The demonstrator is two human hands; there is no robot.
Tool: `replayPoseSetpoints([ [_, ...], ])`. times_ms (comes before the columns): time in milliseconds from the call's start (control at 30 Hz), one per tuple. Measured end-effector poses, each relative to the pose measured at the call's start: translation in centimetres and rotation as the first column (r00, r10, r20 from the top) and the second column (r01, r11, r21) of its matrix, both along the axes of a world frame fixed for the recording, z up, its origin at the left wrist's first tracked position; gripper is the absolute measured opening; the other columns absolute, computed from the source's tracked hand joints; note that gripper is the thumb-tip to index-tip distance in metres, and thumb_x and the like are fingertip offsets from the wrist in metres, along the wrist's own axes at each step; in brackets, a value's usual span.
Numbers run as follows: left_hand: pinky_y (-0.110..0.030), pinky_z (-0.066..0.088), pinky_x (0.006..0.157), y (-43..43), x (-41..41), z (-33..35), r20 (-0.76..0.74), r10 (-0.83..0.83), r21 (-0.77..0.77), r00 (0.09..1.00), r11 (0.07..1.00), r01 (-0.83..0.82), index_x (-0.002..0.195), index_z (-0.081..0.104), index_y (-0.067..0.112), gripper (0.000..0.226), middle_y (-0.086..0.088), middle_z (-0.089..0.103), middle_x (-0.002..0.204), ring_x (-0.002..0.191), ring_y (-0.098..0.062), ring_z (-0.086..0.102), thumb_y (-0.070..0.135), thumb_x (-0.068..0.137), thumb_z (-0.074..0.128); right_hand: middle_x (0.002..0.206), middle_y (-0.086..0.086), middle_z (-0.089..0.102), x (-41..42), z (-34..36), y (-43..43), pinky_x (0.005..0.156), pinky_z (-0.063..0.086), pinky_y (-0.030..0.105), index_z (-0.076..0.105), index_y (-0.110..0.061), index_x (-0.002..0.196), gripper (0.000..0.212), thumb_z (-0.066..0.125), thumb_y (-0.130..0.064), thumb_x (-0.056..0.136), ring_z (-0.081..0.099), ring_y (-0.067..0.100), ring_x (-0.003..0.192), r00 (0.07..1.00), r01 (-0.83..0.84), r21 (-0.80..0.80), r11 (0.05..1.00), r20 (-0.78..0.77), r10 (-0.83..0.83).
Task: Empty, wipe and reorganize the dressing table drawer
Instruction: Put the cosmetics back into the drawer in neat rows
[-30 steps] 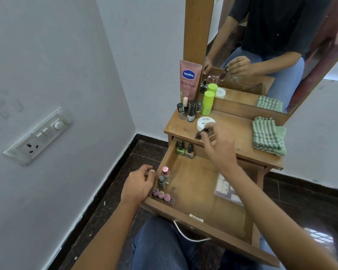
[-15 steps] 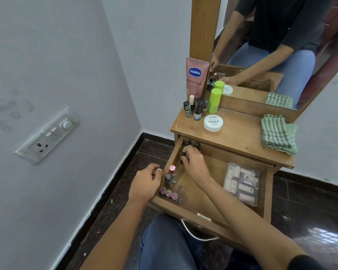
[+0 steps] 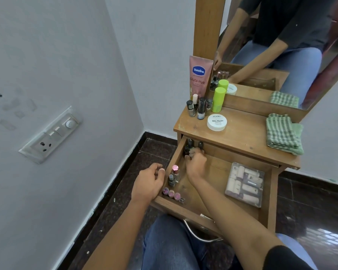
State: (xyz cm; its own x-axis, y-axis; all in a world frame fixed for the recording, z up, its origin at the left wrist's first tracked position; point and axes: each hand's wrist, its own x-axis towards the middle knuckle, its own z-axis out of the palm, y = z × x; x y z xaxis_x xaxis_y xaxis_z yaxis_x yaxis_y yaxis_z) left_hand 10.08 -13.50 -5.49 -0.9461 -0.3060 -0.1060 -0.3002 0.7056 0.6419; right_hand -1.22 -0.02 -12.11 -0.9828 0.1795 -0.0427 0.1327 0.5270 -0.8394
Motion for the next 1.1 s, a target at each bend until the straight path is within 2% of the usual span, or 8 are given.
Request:
replayPoseSetpoints([
  [167, -0.031, 0.054, 0.076, 0.0, 0.0, 0.0, 0.007, 0.006, 0.006, 1.000, 1.000, -0.006, 0.125, 0.058, 0.025, 0.031, 0.009, 0.066, 0.087, 0.080, -0.006, 0.062, 0.037, 0.100, 0.045, 0.098, 0.010, 0.068, -0.1, -0.4, -0.6, 0.078, 0.054, 0.034, 0.063, -0.011, 0.099, 0.012, 0.066, -0.013, 0.087, 0.064, 0.025, 0.093, 0.995, 0.084, 0.020, 0.996, 0.049, -0.084],
  [333, -0.024, 0.045, 0.062, 0.0, 0.0, -0.1, 0.004, 0.010, -0.004, 1.000, 1.000, -0.010, 0.124, 0.059, 0.025, 0.030, 0.011, 0.062, 0.077, 0.070, -0.005, 0.059, 0.037, 0.100, 0.045, 0.097, 0.008, 0.067, 0.1, -0.4, -0.3, 0.078, 0.053, 0.036, 0.062, -0.012, 0.098, 0.011, 0.065, -0.015, 0.088, 0.063, 0.025, 0.092, 0.996, 0.063, 0.001, 0.998, 0.061, -0.063],
  [500, -0.027, 0.052, 0.072, 0.0, 0.1, -0.1, 0.009, 0.007, 0.003, 1.000, 1.000, -0.007, 0.126, 0.058, 0.026, 0.031, 0.009, 0.065, 0.084, 0.077, -0.006, 0.062, 0.037, 0.100, 0.045, 0.083, -0.003, 0.063, 3.0, 0.1, 1.0, 0.070, 0.050, 0.028, 0.059, -0.016, 0.092, 0.011, 0.063, -0.006, 0.088, 0.064, 0.017, 0.081, 0.993, -0.076, -0.071, 0.995, -0.096, 0.069],
  [633, -0.029, 0.054, 0.078, 0.0, 0.0, -0.1, 0.007, 0.001, -0.002, 1.000, 1.000, -0.001, 0.126, 0.057, 0.026, 0.032, 0.007, 0.067, 0.091, 0.082, -0.007, 0.063, 0.038, 0.100, 0.045, 0.089, -0.005, 0.062, 1.9, 4.7, 2.1, 0.067, 0.048, 0.022, 0.062, -0.015, 0.097, 0.010, 0.061, -0.011, 0.089, 0.058, 0.009, 0.078, 0.890, -0.132, 0.147, 0.980, -0.418, 0.182],
  [733, -0.032, 0.054, 0.079, 0.0, 0.0, -0.2, -0.003, 0.003, 0.007, 1.000, 1.000, -0.003, 0.126, 0.058, 0.024, 0.033, 0.005, 0.068, 0.093, 0.084, -0.009, 0.064, 0.038, 0.100, 0.045, 0.105, 0.005, 0.061, -2.7, 9.6, 2.1, 0.077, 0.041, 0.022, 0.064, -0.008, 0.109, 0.022, 0.057, -0.004, 0.089, 0.053, 0.019, 0.096, 0.770, -0.095, 0.331, 0.939, -0.573, 0.280],
  [800, -0.032, 0.054, 0.080, 0.1, 0.0, -0.1, -0.008, 0.003, 0.004, 1.000, 1.000, -0.003, 0.126, 0.058, 0.024, 0.033, 0.005, 0.069, 0.094, 0.084, -0.009, 0.064, 0.038, 0.100, 0.045, 0.116, 0.009, 0.059, -6.1, 12.1, 1.9, 0.084, 0.042, 0.030, 0.062, -0.006, 0.118, 0.032, 0.056, 0.002, 0.088, 0.048, 0.026, 0.105, 0.740, -0.085, 0.419, 0.904, -0.581, 0.339],
  [900, -0.032, 0.054, 0.081, 0.1, 0.0, -0.1, -0.008, 0.011, 0.001, 1.000, 1.000, -0.011, 0.126, 0.059, 0.025, 0.032, 0.006, 0.069, 0.096, 0.085, -0.008, 0.063, 0.038, 0.100, 0.045, 0.118, 0.011, 0.060, -9.6, 13.8, 1.3, 0.078, 0.048, 0.039, 0.061, -0.007, 0.121, 0.040, 0.058, 0.004, 0.083, 0.050, 0.034, 0.097, 0.725, -0.020, 0.596, 0.803, -0.544, 0.422],
  [1100, -0.029, 0.052, 0.081, 0.1, 0.1, 0.0, -0.013, 0.014, 0.008, 1.000, 1.000, -0.014, 0.126, 0.059, 0.025, 0.032, 0.009, 0.065, 0.093, 0.086, -0.008, 0.062, 0.037, 0.100, 0.044, 0.119, 0.013, 0.060, -10.5, 13.5, 0.7, 0.076, 0.042, 0.040, 0.065, -0.004, 0.115, 0.029, 0.051, -0.001, 0.089, 0.049, 0.035, 0.103, 0.740, 0.010, 0.813, 0.582, -0.397, 0.543],
])
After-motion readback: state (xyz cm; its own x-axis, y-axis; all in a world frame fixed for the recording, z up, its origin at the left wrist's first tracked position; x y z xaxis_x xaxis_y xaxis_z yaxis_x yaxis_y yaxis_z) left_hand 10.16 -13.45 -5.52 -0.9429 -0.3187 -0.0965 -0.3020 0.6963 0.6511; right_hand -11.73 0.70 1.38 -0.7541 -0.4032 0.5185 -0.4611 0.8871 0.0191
